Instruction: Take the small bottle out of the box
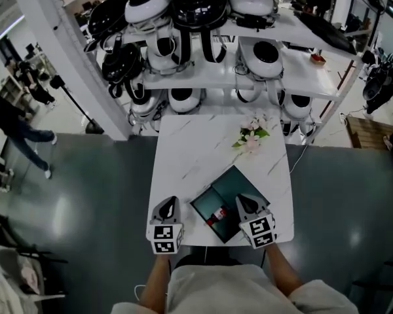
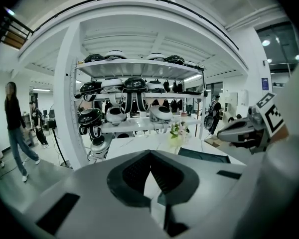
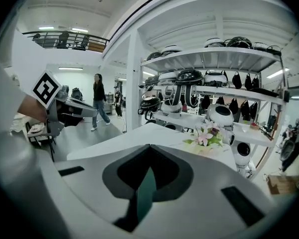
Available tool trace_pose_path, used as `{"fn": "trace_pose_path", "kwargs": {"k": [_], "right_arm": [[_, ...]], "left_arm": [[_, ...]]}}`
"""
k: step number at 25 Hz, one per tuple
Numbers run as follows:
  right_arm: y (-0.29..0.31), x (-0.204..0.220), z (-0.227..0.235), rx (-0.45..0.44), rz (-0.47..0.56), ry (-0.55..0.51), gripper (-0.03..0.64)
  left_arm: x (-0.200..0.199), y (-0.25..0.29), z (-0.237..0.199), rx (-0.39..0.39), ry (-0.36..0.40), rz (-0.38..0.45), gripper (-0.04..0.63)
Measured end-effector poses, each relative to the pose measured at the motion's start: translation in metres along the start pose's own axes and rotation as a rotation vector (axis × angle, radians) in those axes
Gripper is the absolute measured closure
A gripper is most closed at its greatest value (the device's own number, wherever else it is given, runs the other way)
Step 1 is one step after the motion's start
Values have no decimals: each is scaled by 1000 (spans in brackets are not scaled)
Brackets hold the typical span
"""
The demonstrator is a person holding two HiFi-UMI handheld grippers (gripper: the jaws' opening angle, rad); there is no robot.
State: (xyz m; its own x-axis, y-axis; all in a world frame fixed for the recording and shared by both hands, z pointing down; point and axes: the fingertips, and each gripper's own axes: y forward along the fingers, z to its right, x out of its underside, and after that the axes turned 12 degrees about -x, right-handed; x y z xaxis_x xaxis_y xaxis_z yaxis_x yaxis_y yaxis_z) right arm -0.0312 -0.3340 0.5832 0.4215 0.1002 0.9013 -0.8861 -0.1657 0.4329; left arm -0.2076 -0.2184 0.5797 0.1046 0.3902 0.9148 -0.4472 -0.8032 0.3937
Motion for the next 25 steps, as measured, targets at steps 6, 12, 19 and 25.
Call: {"fn": "trace_pose_path", "kwargs": {"k": [6, 12, 19, 25], "right_arm": [[17, 16, -12, -11, -40, 9, 595], [27, 33, -31, -2, -94, 1, 595], [30, 62, -47, -6, -172, 13, 595], [34, 96, -61, -42, -234, 36, 595]], "left_arm": [[15, 11, -3, 35, 0, -24, 577], [34, 20, -4, 99, -1, -46, 577], [55, 23, 6, 157, -12, -80, 577], [82, 24, 10, 169, -19, -119, 577]]}}
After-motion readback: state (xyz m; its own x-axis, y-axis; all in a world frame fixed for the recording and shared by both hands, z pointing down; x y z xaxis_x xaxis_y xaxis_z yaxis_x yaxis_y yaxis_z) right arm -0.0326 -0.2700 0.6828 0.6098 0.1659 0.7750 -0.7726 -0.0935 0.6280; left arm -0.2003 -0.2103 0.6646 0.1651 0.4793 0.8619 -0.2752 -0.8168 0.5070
